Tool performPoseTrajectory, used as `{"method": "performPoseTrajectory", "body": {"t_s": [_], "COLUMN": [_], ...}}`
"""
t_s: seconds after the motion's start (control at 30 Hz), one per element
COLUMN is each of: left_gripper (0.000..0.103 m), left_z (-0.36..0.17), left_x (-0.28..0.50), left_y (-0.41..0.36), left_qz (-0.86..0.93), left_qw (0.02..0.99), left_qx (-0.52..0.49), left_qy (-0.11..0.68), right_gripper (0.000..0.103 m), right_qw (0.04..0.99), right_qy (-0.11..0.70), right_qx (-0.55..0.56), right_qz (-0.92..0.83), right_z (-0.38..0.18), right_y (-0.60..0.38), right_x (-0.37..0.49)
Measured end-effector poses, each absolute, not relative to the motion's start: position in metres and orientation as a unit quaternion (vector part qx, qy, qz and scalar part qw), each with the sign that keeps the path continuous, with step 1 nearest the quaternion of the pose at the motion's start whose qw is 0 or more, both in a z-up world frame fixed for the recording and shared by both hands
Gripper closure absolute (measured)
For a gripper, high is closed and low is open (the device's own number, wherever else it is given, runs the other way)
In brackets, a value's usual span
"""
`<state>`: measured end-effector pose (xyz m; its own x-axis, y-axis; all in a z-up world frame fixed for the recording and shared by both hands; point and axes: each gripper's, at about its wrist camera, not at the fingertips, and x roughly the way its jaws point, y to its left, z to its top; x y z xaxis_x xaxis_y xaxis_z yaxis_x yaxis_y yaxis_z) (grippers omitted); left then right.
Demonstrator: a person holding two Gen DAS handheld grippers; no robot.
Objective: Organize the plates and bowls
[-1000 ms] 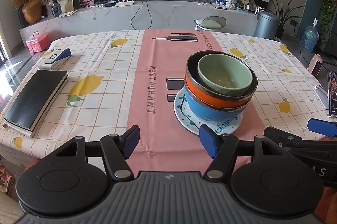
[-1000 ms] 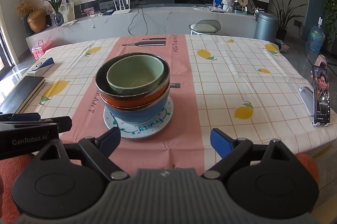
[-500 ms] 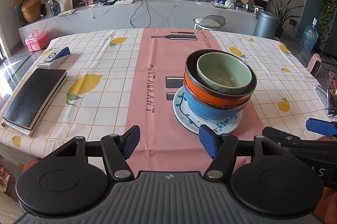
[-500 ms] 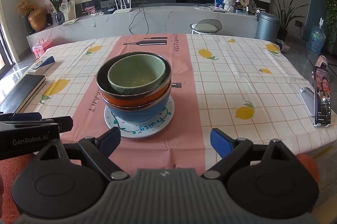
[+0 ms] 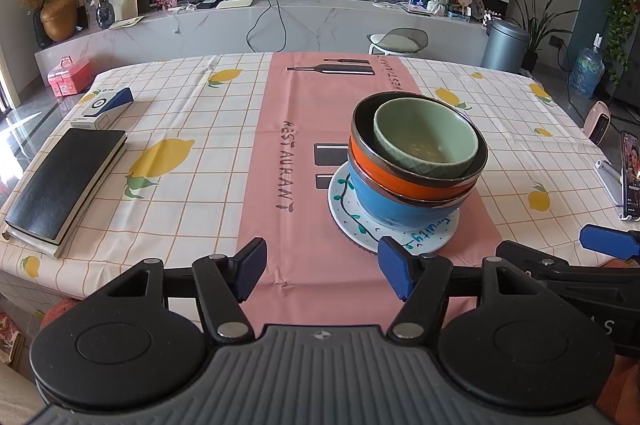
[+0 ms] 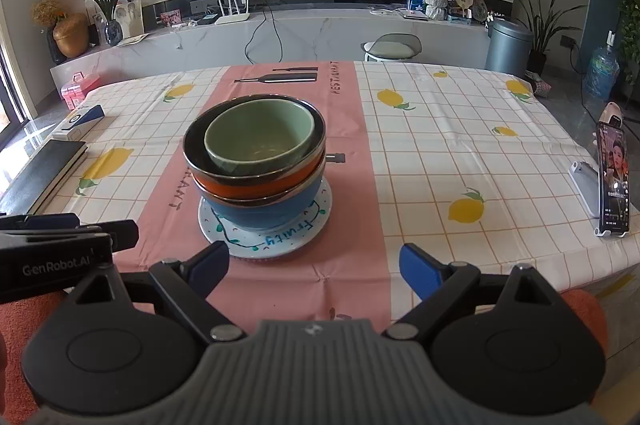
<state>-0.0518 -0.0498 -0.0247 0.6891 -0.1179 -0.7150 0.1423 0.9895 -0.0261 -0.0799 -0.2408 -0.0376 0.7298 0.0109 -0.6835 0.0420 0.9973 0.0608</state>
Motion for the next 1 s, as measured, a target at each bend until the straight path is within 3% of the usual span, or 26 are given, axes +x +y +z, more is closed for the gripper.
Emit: {"method": "performPoseTrajectory", "body": {"t_s": [1.0], "left_gripper": [0.027], "left_z": [-0.0252], "left_x": [-0.0522], "left_y": [-0.0497], "left_qz": [-0.071], "left_qw": [0.918], "left_qx": [0.014], "left_qy": [0.39], "right_gripper": [0.012], "right_qw": [0.928], "right_qy": [0.372], "right_qx": [0.036], "right_qz": [-0.006], "right_z": [-0.0413], "right_y": [-0.2382], "right_x": [-0.0815]}}
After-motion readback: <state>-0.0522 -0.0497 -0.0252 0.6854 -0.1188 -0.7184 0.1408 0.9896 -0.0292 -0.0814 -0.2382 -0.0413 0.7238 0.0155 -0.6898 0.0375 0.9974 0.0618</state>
